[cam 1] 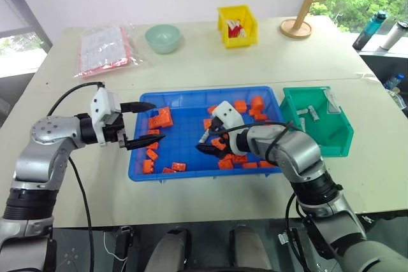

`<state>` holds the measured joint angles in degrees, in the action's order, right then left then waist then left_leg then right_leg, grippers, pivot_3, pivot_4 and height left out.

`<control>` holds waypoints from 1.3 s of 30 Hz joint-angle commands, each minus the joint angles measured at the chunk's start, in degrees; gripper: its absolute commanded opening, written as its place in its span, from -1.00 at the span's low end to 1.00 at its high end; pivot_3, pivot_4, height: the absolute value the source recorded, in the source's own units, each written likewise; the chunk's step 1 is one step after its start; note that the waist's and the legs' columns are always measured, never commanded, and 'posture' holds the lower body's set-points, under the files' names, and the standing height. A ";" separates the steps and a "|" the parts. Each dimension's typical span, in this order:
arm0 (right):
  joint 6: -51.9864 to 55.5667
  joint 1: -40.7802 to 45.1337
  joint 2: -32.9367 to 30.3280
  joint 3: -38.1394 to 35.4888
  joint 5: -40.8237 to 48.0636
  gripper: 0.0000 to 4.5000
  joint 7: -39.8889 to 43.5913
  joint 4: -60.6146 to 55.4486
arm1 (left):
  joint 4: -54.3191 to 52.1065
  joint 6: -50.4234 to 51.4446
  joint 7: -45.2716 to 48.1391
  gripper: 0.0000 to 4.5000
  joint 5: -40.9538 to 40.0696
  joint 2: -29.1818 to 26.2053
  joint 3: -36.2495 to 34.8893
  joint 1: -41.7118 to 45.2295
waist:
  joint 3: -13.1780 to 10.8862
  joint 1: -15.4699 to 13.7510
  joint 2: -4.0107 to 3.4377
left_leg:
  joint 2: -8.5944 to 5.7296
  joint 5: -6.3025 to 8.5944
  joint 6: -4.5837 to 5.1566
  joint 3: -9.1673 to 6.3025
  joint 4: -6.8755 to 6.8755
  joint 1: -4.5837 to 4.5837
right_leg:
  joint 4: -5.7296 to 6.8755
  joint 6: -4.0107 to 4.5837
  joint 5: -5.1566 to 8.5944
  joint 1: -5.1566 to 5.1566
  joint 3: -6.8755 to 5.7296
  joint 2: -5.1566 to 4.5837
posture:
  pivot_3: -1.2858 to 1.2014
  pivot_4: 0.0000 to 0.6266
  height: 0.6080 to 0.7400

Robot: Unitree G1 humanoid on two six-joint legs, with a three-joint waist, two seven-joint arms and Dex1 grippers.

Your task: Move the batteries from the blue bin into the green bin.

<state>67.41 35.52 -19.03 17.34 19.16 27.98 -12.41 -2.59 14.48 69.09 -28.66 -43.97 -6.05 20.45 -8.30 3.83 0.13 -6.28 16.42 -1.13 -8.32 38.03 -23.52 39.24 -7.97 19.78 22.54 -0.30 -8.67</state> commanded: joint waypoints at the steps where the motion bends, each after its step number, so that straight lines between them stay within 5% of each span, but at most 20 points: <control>1: -2.41 0.37 0.51 1.30 -0.79 0.96 0.58 1.53 | -1.20 -0.34 0.07 1.00 -0.36 -1.23 -1.74 0.81 | 0.00 0.03 0.00 | 0.00 0.00 0.00 0.00 0.00 0.00 | 0.00 0.00 0.00 0.00 0.00 0.00 | 0.03 -0.52 0.67; 5: -3.90 0.42 0.83 1.90 -1.21 0.79 0.96 2.42 | -0.85 -0.47 -0.01 1.00 -0.36 -1.38 -1.75 1.07 | 0.00 0.05 0.00 | 0.01 0.00 0.00 0.00 0.00 0.00 | 0.00 0.00 0.00 0.00 0.00 0.01 | 0.03 -0.52 0.67; 10: -3.53 -0.35 0.01 1.94 -1.04 -0.01 1.11 0.53 | -0.66 -0.58 -0.04 1.00 -0.39 -1.32 -1.71 1.19 | 0.00 0.05 0.00 | 0.00 0.00 0.00 0.00 0.00 0.00 | 0.00 0.00 0.00 0.00 0.00 0.01 | 0.03 -0.52 0.67; 16: 2.16 2.40 -2.67 -7.21 2.89 -0.01 1.42 -6.66 | 0.31 -1.20 0.10 1.00 0.01 -0.59 -0.92 1.38 | 0.00 -0.06 -0.01 | 0.00 0.00 0.00 -0.01 0.00 -0.01 | 0.00 0.00 0.00 0.00 0.00 0.00 | 0.03 -0.52 0.67; 22: 12.82 6.89 -15.66 -27.19 8.39 -0.01 3.79 -9.79 | 2.35 -2.21 0.98 1.00 0.40 -0.06 -0.50 1.95 | 0.00 -1.27 0.00 | -0.05 0.01 0.01 0.00 0.02 -0.01 | -0.02 0.00 0.00 -0.03 -0.01 -0.02 | 0.03 -0.52 0.67; 27: 13.78 0.63 -30.15 -36.68 7.70 -0.01 5.97 -7.47 | 5.31 -3.52 1.96 1.00 1.08 1.12 0.59 3.92 | -0.01 -1.59 0.02 | -0.07 0.04 0.07 0.08 0.04 -0.02 | -0.04 0.00 0.00 -0.09 -0.01 -0.07 | 0.03 -0.52 0.67; 33: 11.52 -8.97 -32.90 -41.15 7.41 -0.01 5.60 -8.06 | 6.71 -3.77 3.15 1.00 1.31 2.56 1.64 6.46 | -0.01 -1.14 0.02 | 0.06 0.06 0.11 0.29 0.03 -0.01 | -0.01 -0.01 0.00 -0.10 -0.01 -0.03 | 0.03 -0.52 0.67; 37: 8.30 -11.69 -33.47 -40.08 6.85 0.87 5.55 -7.27 | 5.56 -2.50 3.20 1.00 0.60 3.35 1.83 7.63 | -0.01 -1.26 0.01 | 0.06 0.06 0.11 0.34 0.04 0.00 | 0.00 -0.01 0.00 -0.09 0.00 -0.04 | 0.03 -0.52 0.67; 39: 5.91 -10.99 -34.85 -38.68 6.79 0.96 6.69 -6.37 | 4.64 -2.12 3.32 1.00 0.42 3.51 1.95 7.64 | -0.01 -1.27 0.01 | 0.06 0.06 0.11 0.33 0.05 0.00 | -0.01 -0.01 0.00 -0.10 0.00 -0.03 | 0.03 -0.52 0.67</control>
<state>75.99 23.30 -52.05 -20.85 26.01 33.89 -18.37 4.19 12.24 72.23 -27.04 -40.41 -3.47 27.39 -8.32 2.56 0.15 -6.23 16.48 -1.02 -7.99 38.08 -23.52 39.23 -7.99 19.78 22.44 -0.30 -8.72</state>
